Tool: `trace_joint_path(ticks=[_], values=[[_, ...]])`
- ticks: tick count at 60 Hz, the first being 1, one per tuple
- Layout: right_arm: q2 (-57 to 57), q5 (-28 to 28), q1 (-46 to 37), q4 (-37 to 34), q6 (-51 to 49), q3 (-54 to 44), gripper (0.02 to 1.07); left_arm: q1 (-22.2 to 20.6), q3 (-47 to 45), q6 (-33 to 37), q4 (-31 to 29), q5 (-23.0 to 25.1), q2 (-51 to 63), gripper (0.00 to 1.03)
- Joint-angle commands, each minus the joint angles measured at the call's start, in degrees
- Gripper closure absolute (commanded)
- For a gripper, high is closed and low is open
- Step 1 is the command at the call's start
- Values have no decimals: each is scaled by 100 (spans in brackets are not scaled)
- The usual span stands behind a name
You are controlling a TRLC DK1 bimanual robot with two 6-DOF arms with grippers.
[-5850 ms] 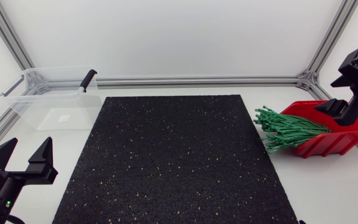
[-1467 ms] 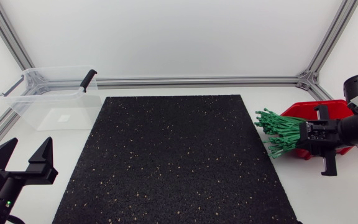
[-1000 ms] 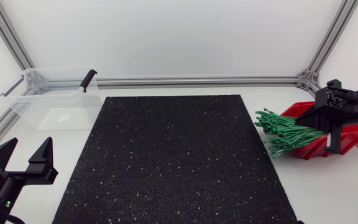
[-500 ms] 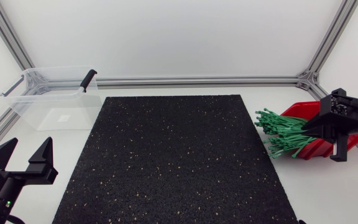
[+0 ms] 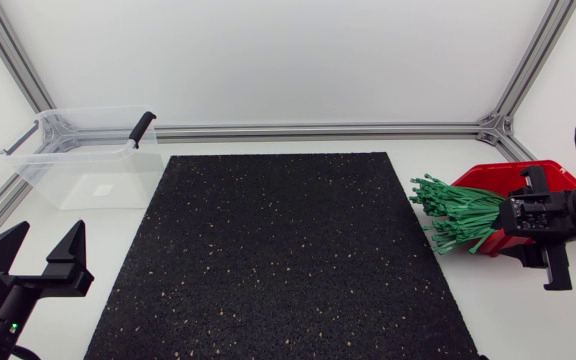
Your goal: Take a green cable tie from the red box, thread the tail through the head to close it, then place it in the transparent bin on the left.
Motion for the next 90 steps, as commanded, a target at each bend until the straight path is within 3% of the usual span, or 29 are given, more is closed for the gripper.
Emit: trace_joint_path(ticks=[1,21,43,51,61,66,70,80,90], values=[[-91,156,213,29,-233,-146,41,-20,-226,-117,-102,-4,-21,4],[120,762,828,169,-93,-295,41,-3,-226,-117,-102,-4,-21,4],[498,850,793,723,-128,-621,42,-20,-226,-117,-102,-4,-21,4],[657,859,714,908,-189,-700,52,-11,-226,-117,-102,-4,-21,4],[824,938,564,1224,-295,-814,53,-20,-226,-117,-102,-4,-21,4],[824,929,485,1233,-356,-796,63,-20,-226,-117,-102,-4,-21,4],[841,929,450,1294,-392,-796,63,-20,-226,-117,-102,-4,-21,4],[867,929,424,1382,-427,-823,88,-20,-226,-126,-102,-4,-21,4],[850,929,406,1356,-427,-805,92,-29,-226,-117,-102,-4,-12,4]])
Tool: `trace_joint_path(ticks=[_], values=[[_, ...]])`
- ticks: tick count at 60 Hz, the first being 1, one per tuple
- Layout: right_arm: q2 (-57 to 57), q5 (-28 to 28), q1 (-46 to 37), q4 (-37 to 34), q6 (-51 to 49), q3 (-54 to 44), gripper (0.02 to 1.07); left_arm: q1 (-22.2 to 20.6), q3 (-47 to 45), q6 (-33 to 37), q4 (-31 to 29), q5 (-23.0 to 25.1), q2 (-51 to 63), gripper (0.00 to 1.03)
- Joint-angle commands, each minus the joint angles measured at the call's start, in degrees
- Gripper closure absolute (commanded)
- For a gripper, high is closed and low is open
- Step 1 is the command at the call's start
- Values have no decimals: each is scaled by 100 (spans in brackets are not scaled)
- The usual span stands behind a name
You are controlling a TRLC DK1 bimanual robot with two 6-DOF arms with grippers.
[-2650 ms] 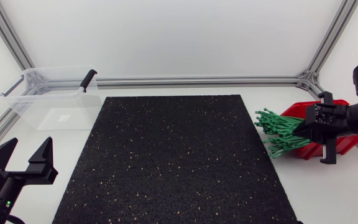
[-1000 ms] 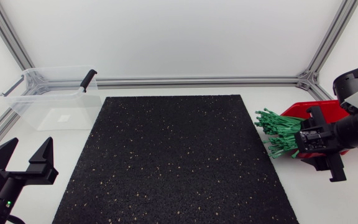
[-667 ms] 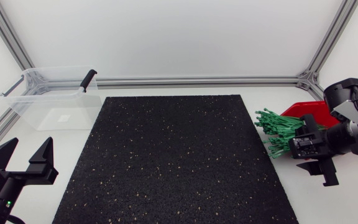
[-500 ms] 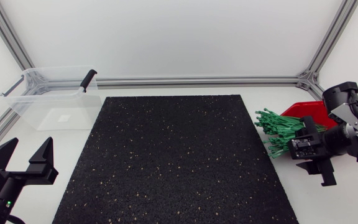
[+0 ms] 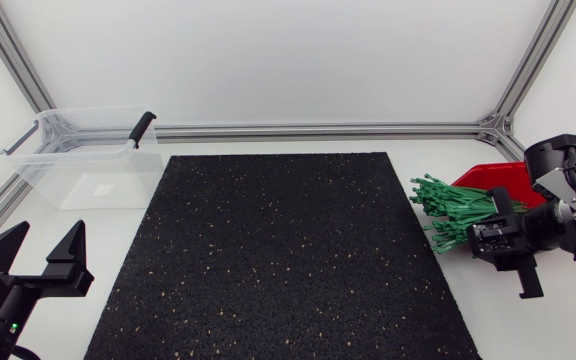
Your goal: Take a green cable tie from the red box, thread the tail through the head to close it, then place it in the transparent bin on the left.
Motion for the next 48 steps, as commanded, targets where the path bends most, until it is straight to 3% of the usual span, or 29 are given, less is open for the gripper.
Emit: trace_joint_path(ticks=[1,29,48], values=[[56,42,-42,-19,-178,-119,93,-38,-226,-117,-102,-4,-12,4],[-269,-380,-86,-537,51,171,99,-55,-226,-117,-102,-4,-12,4],[-726,-1910,-710,-1856,218,1542,99,-55,-226,-117,-102,4,-12,4]])
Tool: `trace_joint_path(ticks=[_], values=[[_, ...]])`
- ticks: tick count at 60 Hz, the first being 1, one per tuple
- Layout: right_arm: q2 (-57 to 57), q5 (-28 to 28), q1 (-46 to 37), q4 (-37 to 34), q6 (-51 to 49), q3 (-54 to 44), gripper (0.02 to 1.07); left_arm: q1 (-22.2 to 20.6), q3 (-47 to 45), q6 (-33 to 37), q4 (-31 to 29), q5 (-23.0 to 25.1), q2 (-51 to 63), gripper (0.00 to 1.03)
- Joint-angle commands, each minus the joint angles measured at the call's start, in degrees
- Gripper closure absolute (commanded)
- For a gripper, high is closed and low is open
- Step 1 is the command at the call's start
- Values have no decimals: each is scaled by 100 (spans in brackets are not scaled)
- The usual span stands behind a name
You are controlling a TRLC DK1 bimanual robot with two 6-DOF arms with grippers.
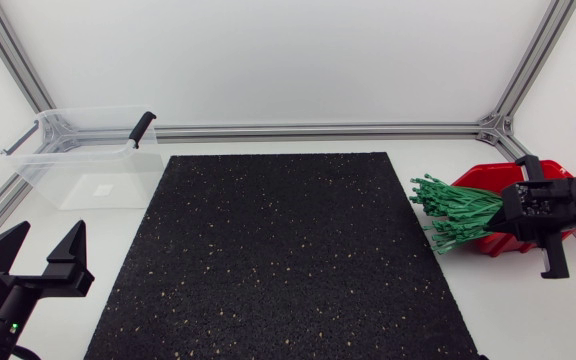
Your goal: Take a green cable tie from the red box, thread the tail through the head to close it, then place it in the transparent bin on the left.
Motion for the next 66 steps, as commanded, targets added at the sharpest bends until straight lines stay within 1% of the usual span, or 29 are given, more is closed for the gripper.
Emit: trace_joint_path(ticks=[1,5,8,16,21,27,34,39,45,55,59,66], values=[[-188,-334,-173,-287,113,537,99,-38,-226,-117,-102,4,-12,4],[-250,-659,-260,-515,201,854,99,-38,-226,-117,-102,4,-12,4],[-302,-1020,-322,-814,368,1276,99,-38,-226,-117,-102,-4,-12,4],[-408,-1600,-331,-1236,808,1953,99,-20,-226,-117,-102,4,-12,4],[-496,-1890,-278,-1359,1168,2260,99,-11,-226,-117,-102,4,-12,4],[-549,-2048,-102,-1500,1555,2550,99,-11,-226,-117,-102,-4,-12,4],[-724,-2189,285,-1482,2302,2823,99,-20,-226,-117,-111,4,-12,4],[-830,-2189,645,-1456,2899,3025,99,-20,-226,-117,-111,4,-12,4],[-900,-2145,1058,-1245,3629,3165,98,-20,-226,-117,-111,4,-12,4],[-935,-1881,1928,-1236,4323,3201,98,-20,-226,-117,-119,4,-12,4],[-926,-1600,2394,-1254,4543,3130,98,-29,-226,-117,-119,4,-12,4],[-751,-659,3563,-1227,4938,2770,98,-38,-226,-117,-119,4,-12,4]])
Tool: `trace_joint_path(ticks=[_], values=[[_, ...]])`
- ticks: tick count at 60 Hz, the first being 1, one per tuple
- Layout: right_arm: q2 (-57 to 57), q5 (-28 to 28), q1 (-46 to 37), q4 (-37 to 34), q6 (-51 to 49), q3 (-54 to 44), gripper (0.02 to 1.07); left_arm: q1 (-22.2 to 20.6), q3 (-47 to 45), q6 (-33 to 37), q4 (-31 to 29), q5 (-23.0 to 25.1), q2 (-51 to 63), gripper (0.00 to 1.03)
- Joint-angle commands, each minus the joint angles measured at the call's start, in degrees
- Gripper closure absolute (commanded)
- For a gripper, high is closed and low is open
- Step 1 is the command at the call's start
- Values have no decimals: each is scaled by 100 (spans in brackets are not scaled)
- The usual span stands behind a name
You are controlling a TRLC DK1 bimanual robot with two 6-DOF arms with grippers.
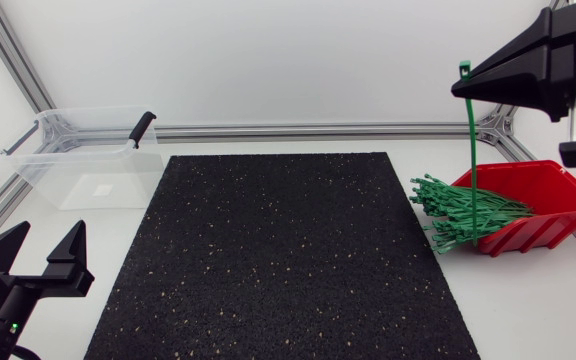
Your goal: Take a green cable tie from the red box, thread the tail through the head to close it, then place it in the transparent bin on the left.
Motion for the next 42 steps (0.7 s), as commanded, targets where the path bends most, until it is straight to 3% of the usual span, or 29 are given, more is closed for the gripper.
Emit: trace_joint_path(ticks=[1,8,16,36,42], values=[[187,388,700,-12,462,-314,98,-47,-226,-117,-126,2,-12,4],[556,704,1359,164,849,-543,98,-55,-226,-117,-126,2,-12,4],[1066,660,1658,445,1209,-560,98,-55,-226,-117,-126,2,-4,4],[2130,-1361,858,717,2018,-174,97,-64,-217,-117,-152,46,5,4],[2323,-1748,647,691,2097,-156,97,-55,-217,-117,-161,81,5,4]])
